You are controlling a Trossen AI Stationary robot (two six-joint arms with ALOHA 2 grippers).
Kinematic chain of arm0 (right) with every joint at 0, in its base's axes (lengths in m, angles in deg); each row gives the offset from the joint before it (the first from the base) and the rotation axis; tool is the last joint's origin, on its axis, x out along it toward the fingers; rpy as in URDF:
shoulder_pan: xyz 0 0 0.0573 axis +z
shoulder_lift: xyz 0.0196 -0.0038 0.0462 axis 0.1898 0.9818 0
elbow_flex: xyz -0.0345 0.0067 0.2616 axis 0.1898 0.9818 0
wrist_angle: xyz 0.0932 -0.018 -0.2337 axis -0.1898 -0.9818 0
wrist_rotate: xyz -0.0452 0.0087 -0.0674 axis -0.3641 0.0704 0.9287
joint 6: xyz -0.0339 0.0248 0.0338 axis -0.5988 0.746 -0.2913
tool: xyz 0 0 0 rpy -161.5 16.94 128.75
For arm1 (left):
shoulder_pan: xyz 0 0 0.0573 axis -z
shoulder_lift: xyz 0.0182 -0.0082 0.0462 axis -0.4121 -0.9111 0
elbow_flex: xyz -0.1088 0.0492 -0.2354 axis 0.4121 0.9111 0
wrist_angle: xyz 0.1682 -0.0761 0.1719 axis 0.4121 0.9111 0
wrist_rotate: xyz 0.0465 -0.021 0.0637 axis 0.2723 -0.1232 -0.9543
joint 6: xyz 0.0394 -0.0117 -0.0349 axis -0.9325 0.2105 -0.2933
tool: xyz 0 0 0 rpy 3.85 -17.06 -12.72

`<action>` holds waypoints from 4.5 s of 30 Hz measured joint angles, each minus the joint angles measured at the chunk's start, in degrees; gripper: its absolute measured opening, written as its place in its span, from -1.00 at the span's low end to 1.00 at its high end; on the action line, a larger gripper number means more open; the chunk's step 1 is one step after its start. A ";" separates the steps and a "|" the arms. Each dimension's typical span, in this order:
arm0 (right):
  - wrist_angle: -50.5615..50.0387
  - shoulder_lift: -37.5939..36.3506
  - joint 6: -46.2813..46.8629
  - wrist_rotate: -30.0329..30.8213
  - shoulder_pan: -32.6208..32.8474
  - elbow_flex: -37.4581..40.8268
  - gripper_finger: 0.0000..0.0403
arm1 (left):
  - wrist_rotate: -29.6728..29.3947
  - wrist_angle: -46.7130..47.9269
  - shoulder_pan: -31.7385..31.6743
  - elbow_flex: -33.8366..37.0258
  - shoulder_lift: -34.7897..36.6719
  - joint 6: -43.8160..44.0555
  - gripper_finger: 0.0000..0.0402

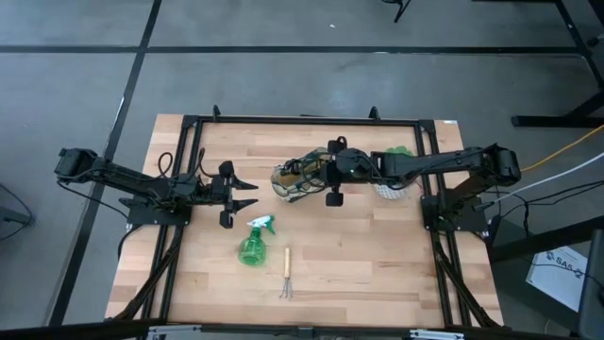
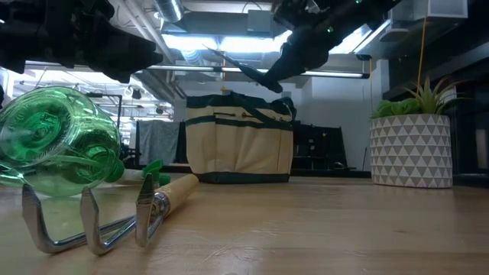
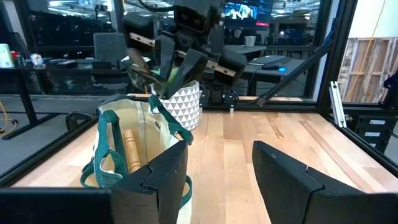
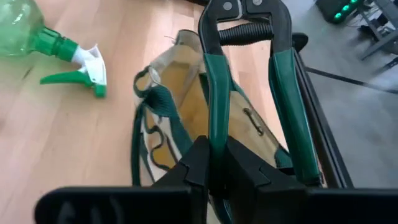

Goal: Pick & Place Garden tools in Gardening bag
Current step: Put the shear scissor into the gardening bag

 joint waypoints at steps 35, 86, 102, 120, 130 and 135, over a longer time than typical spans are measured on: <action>4.39 3.34 -15.90 -4.61 -5.53 -0.02 -0.82 | 0.00 0.86 0.00 0.00 -0.02 -0.02 -0.12; 2.92 3.21 0.57 -4.96 -3.34 -2.88 -0.42 | 0.00 0.87 0.01 0.00 -0.01 -0.02 -0.12; -18.25 12.94 15.46 -5.06 -4.89 -22.31 0.06 | 0.00 0.94 0.01 0.00 -0.02 0.00 -0.12; -28.99 23.10 14.17 1.12 -4.82 -29.70 0.03 | 0.00 0.92 0.01 0.00 0.00 -0.02 -0.12; -30.49 22.99 14.15 2.62 -4.82 -29.70 -0.34 | 0.00 0.90 0.01 0.00 -0.01 0.00 -0.12; -30.49 22.99 14.12 2.59 -4.82 -29.70 -0.70 | 0.00 0.92 0.00 0.00 0.00 0.00 -0.12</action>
